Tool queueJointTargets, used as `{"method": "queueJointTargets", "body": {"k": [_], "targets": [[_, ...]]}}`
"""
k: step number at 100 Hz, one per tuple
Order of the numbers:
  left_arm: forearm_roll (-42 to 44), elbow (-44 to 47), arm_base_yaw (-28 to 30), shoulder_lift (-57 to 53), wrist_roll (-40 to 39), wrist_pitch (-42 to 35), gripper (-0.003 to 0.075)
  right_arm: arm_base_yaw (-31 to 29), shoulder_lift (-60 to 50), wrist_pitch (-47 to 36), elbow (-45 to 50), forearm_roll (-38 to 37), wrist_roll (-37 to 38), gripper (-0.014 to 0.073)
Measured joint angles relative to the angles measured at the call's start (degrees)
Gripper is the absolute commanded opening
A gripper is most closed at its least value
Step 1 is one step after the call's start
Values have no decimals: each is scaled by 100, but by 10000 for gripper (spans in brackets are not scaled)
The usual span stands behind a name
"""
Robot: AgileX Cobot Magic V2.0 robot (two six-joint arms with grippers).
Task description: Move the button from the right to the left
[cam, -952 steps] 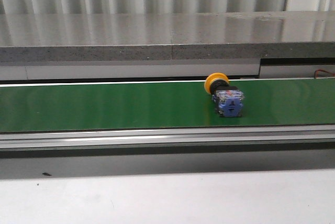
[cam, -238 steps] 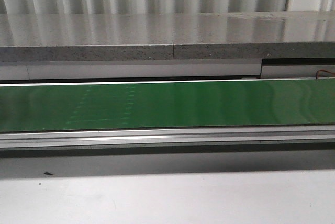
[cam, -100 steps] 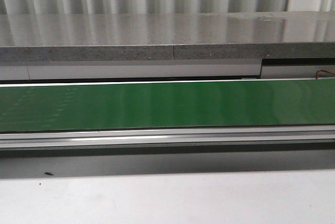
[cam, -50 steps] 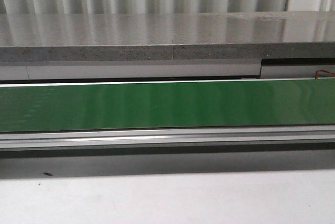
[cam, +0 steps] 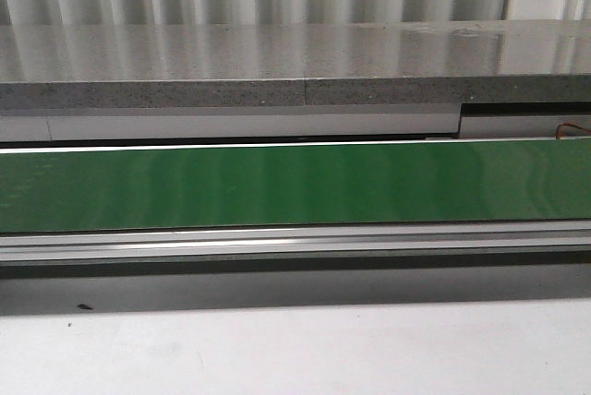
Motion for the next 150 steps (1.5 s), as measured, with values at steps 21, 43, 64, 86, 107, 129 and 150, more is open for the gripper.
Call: {"method": "queueJointTargets", "body": {"k": [21, 43, 64, 86, 107, 129, 150], "targets": [[0, 0, 0, 0, 0, 0, -21, 0, 0, 0, 0, 0, 0, -68], [0, 0, 0, 0, 0, 0, -20, 0, 0, 0, 0, 0, 0, -68], [0, 0, 0, 0, -4, 0, -21, 0, 0, 0, 0, 0, 0, -68], [0, 0, 0, 0, -4, 0, -21, 0, 0, 0, 0, 0, 0, -68], [0, 0, 0, 0, -4, 3, -21, 0, 0, -404, 260, -33, 67, -68], [8, 0, 0, 0, -4, 3, -21, 53, 0, -1290, 819, -579, 960, -68], [8, 0, 0, 0, -13, 3, -21, 497, -156, -2122, 1350, -797, 1092, -68]]}}
